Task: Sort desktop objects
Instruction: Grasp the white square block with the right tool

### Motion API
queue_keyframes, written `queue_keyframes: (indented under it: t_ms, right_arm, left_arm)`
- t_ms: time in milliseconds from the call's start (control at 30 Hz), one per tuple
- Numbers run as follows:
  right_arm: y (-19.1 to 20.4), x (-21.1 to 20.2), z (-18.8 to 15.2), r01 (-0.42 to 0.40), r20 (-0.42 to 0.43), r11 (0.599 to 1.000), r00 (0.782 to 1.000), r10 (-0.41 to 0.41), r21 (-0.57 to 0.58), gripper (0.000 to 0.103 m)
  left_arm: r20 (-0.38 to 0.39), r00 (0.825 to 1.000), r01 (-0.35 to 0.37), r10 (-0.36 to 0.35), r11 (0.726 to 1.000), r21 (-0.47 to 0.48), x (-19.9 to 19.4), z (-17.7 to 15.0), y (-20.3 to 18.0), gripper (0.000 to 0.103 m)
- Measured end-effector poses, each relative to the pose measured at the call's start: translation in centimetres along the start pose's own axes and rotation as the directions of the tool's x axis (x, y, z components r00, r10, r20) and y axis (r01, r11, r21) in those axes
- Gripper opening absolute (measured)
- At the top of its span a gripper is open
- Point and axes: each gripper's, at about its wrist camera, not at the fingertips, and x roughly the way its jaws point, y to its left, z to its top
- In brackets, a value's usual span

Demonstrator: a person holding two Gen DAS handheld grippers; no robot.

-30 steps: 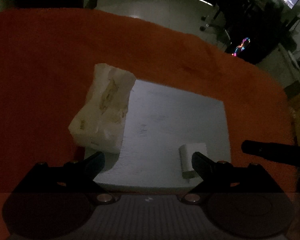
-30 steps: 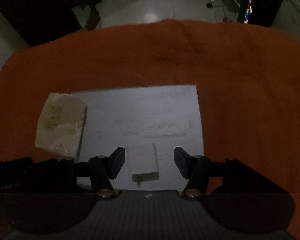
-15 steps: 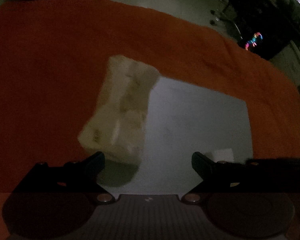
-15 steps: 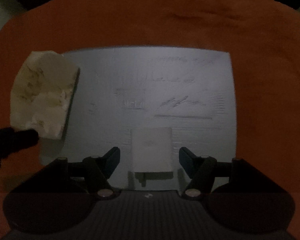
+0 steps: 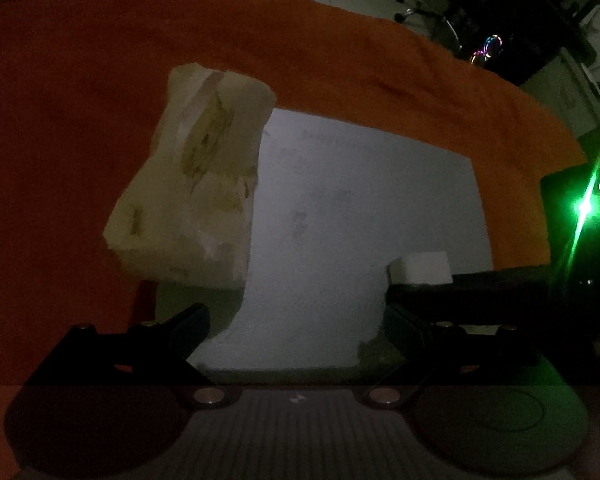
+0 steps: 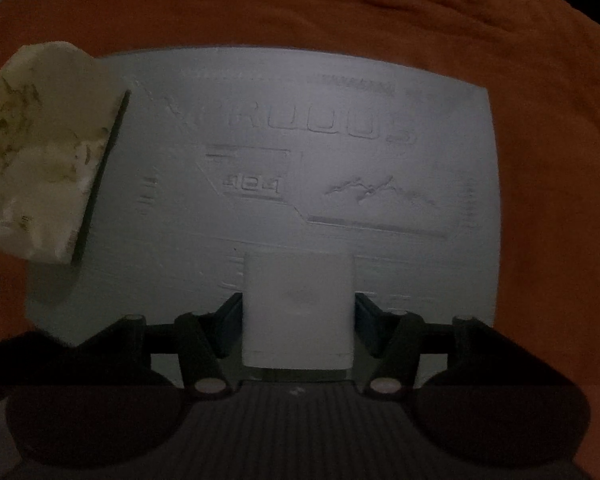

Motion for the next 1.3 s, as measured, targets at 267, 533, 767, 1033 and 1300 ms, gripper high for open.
queue_keyframes:
  t_ms: [267,533,767,1033,1300]
  right_arm:
    - [0.4,-0.5,-0.5,0.029,0.033,1.0,0.999,-0.029,0.001,0.059]
    - [-0.1,-2.9,-0.4,-0.004,0.067,0.999,0.998,0.001,0.032,0.059]
    - [-0.3,-6.0,-0.9,-0.04,0.114,0.998,0.993,0.033,0.053,0.059]
    - [-0.3,-9.8,-2.4,-0.09,0.167,0.995,0.983,0.081,0.049,0.059]
    - [-0.7,-13.6,-4.7,-0.132,0.217,0.991,0.969,0.12,0.039,0.059]
  left_arm:
    - [-0.01,1.0,-0.008,0.008,1.0,-0.016,0.2,-0.5,0.7,0.094]
    - [-0.003,1.0,-0.017,0.017,1.0,-0.02,-0.5,-0.9,1.1,0.094]
    - [0.005,1.0,-0.027,0.028,0.999,-0.021,-1.2,-1.3,1.4,0.094]
    - [0.012,0.999,-0.039,0.039,0.999,-0.013,-2.1,-1.9,1.3,0.094]
    - [0.028,0.999,-0.043,0.043,0.999,-0.004,-3.0,-2.4,0.8,0.094]
